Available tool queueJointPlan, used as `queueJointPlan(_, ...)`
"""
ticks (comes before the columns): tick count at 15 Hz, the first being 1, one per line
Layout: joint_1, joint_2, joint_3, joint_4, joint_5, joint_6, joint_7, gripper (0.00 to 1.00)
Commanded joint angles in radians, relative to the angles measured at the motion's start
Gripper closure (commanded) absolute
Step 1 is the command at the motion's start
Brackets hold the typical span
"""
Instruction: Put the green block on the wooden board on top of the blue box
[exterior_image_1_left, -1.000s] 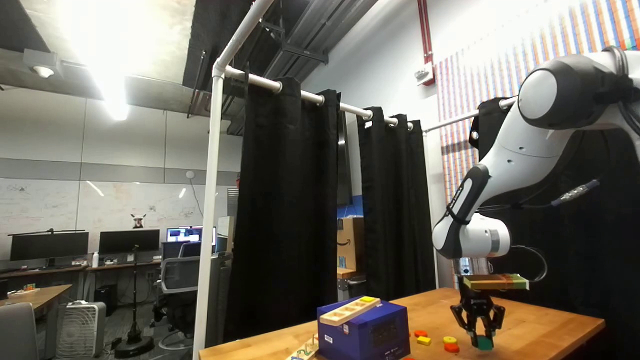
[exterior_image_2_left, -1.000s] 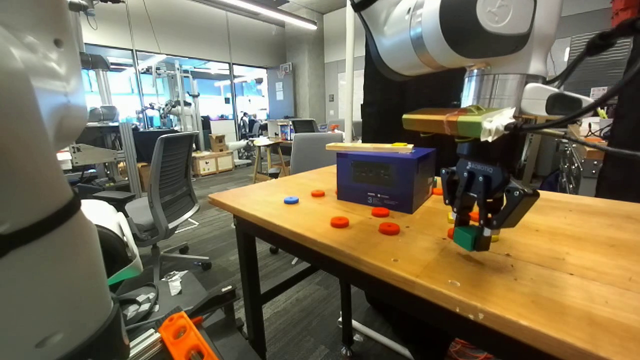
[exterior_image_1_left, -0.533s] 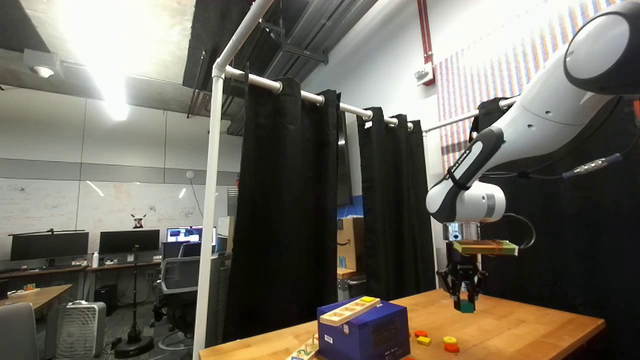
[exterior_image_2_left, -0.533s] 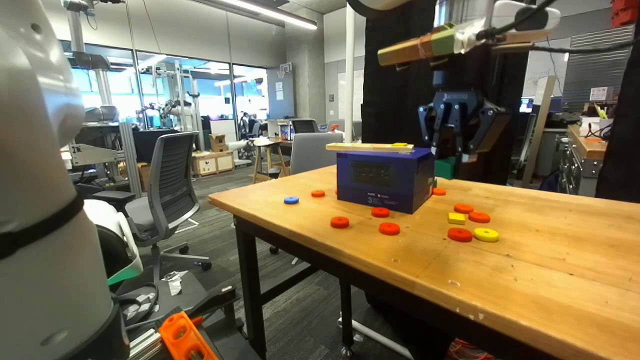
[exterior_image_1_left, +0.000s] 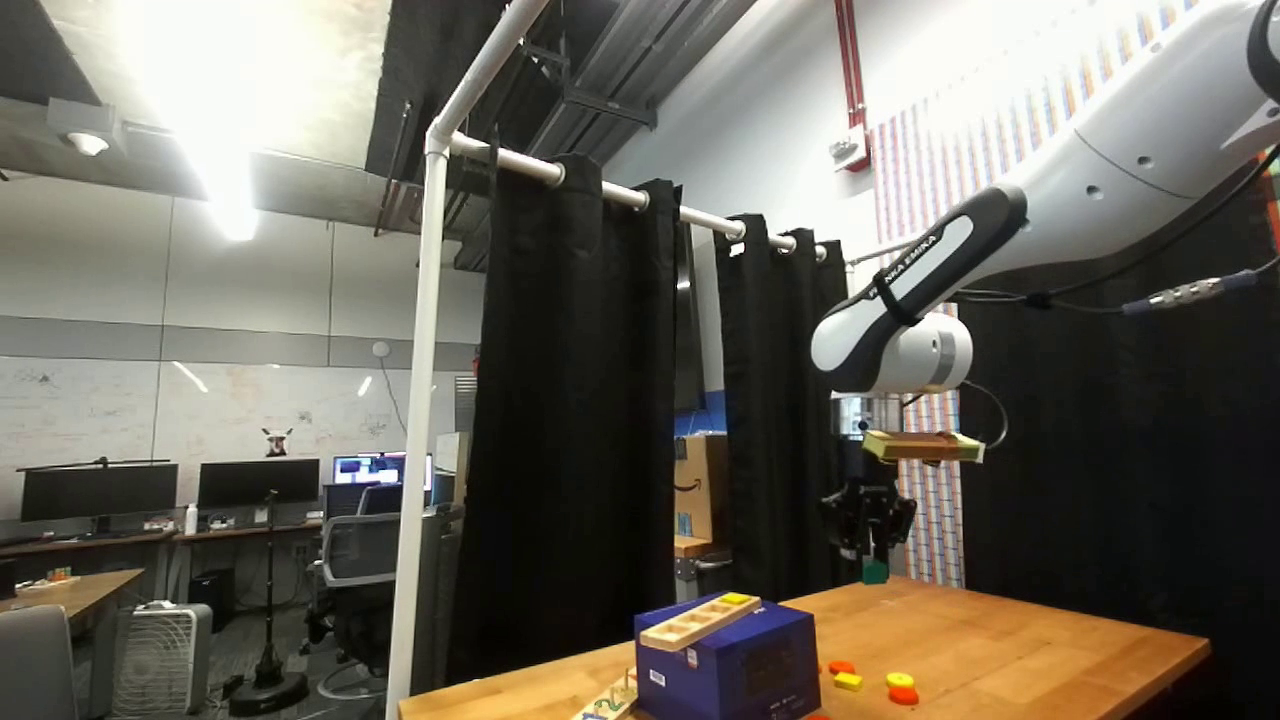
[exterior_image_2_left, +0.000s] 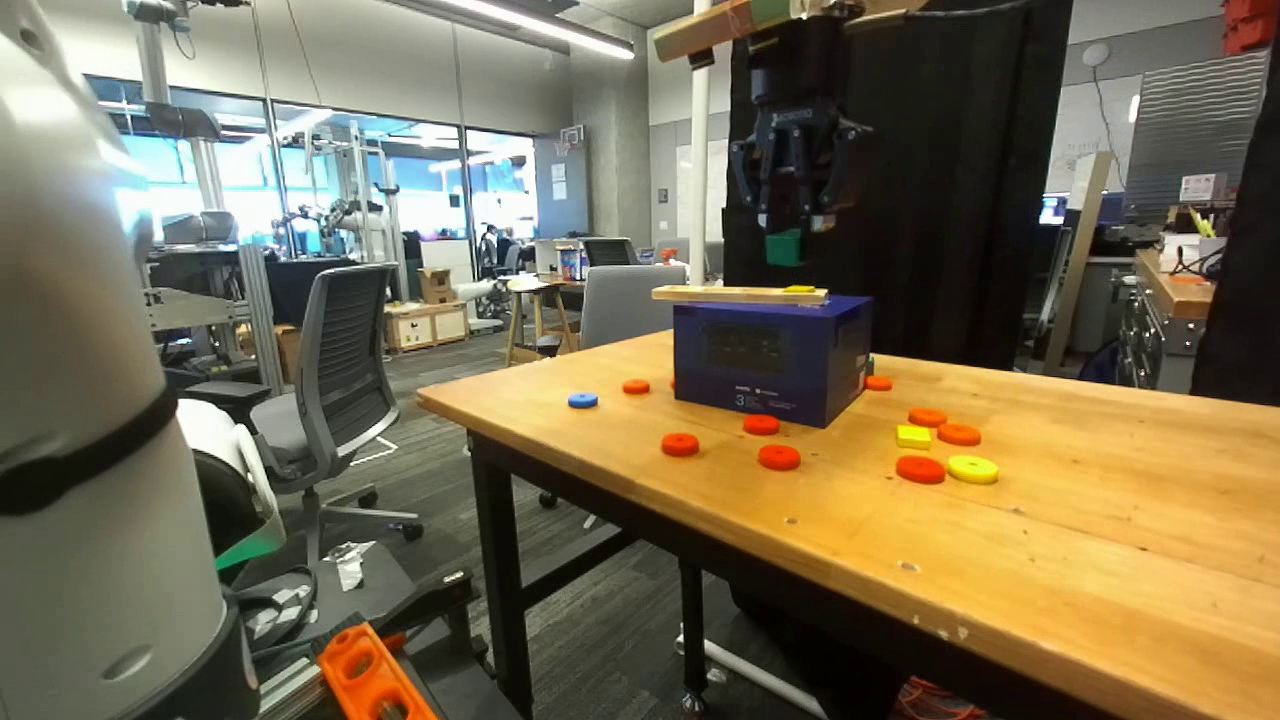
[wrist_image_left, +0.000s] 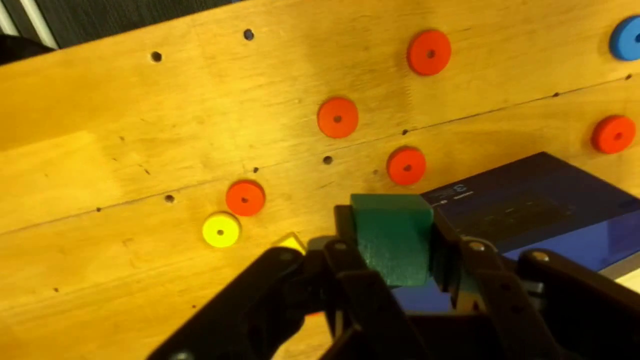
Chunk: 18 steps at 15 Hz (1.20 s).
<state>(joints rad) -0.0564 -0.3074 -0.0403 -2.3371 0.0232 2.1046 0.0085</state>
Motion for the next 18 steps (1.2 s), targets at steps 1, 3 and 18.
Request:
queueJointPlan(1,0.059,-0.016,0.035,0.022,0.001,-0.016,-0.065,0.85)
queueJointPlan(3,0.084,0.002,0.054,0.039,-0.002,-0.011,-0.078,0.85)
queueJointPlan(18,0.149,0.251,0.113,0.281,-0.033,-0.031,-0.201,0.85)
